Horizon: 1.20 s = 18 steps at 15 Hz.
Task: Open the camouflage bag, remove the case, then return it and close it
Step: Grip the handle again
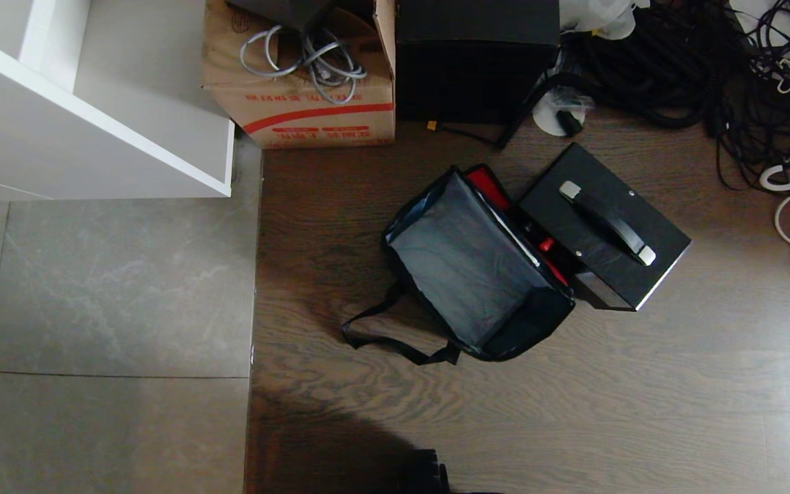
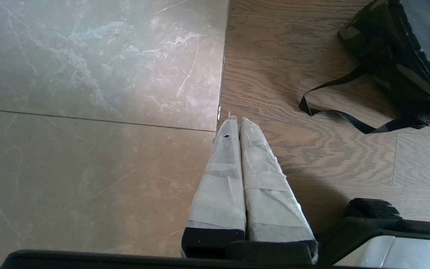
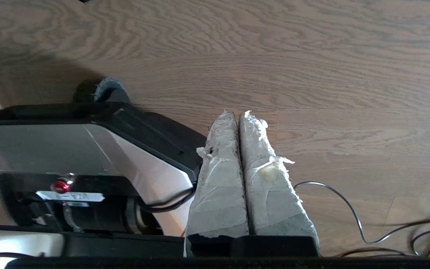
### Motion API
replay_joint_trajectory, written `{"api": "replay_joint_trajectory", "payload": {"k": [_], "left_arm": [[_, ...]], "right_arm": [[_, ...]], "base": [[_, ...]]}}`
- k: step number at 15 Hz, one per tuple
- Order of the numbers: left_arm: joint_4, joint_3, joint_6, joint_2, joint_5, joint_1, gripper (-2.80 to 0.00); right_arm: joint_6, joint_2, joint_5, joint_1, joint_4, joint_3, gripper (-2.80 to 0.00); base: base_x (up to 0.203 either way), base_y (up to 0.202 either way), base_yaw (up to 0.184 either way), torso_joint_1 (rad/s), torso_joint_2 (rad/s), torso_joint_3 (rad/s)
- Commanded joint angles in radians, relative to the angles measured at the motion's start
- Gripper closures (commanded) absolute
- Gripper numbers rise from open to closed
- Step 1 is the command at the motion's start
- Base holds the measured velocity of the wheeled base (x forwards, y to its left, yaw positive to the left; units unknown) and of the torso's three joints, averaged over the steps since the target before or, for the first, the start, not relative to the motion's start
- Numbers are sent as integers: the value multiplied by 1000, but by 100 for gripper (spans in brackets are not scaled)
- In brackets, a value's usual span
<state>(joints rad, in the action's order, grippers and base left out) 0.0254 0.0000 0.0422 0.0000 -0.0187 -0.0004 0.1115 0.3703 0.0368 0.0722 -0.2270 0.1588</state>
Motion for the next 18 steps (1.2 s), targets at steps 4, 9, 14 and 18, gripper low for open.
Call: {"api": "replay_joint_trajectory", "payload": {"k": [4,9,14,18], "left_arm": [[1,9,0,0,-1,0,0],[1,8,0,0,-1,-1,0],[1,9,1,0,-1,0,0],[1,9,0,0,-1,0,0]], "right_arm": [[-71,-82,-53,41,219,-143,0],[-105,-70,-36,42,202,-147,0],[-118,-81,-35,46,235,-159,0],[-118,-82,-34,60,227,-156,0]], "base": [[0,0,0,0,0,0],[0,0,0,0,0,0],[0,0,0,0,0,0],[0,0,0,0,0,0]]}}
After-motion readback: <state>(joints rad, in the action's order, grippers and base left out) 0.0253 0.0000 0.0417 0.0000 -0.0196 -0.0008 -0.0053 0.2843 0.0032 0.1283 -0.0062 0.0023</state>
